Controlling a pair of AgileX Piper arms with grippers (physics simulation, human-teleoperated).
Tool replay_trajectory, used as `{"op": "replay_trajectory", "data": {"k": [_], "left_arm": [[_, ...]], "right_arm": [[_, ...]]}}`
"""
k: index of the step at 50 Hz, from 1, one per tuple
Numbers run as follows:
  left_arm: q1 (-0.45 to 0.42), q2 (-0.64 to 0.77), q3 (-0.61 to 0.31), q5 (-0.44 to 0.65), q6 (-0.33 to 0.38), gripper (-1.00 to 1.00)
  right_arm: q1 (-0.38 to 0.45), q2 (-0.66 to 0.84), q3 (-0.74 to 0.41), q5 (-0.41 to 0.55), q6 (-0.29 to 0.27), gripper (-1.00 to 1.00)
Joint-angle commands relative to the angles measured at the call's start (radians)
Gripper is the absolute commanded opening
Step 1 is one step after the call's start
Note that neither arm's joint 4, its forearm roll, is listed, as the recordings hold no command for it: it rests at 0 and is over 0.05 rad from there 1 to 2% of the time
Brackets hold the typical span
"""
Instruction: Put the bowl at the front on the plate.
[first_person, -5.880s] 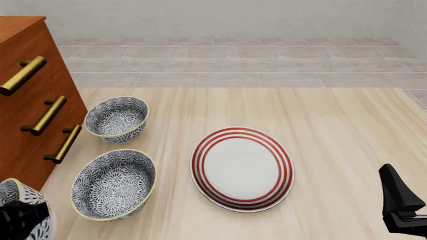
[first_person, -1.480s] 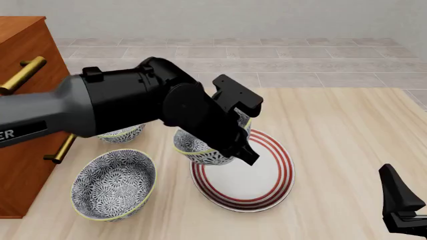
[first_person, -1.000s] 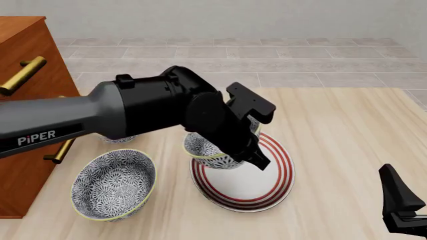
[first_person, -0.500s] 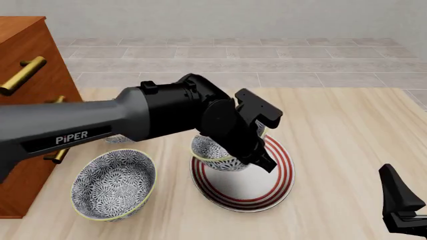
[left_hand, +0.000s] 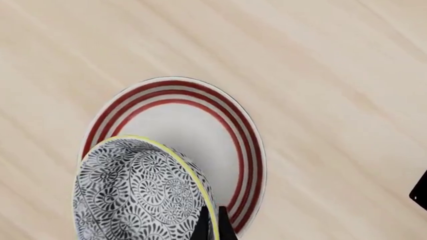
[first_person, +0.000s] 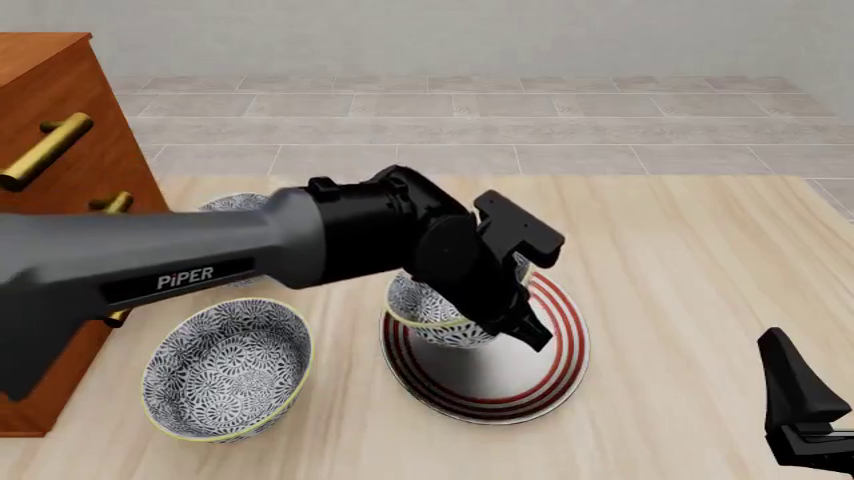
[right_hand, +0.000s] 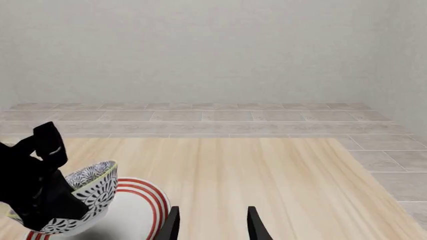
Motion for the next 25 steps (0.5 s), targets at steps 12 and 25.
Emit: {"op": "replay_trajectory", "data": {"k": [12,25], "left_arm": [[-0.016,0.05,-0.006,-0.032,0.002,-1.0],[-0.004,0.052,0.006,-0.036,0.008,1.0]], "right_arm": [[0.0,-0.004,0.0,0.004,0.0,1.0],[0.0,-0.005,0.0,0.004,0.0,1.0]]}}
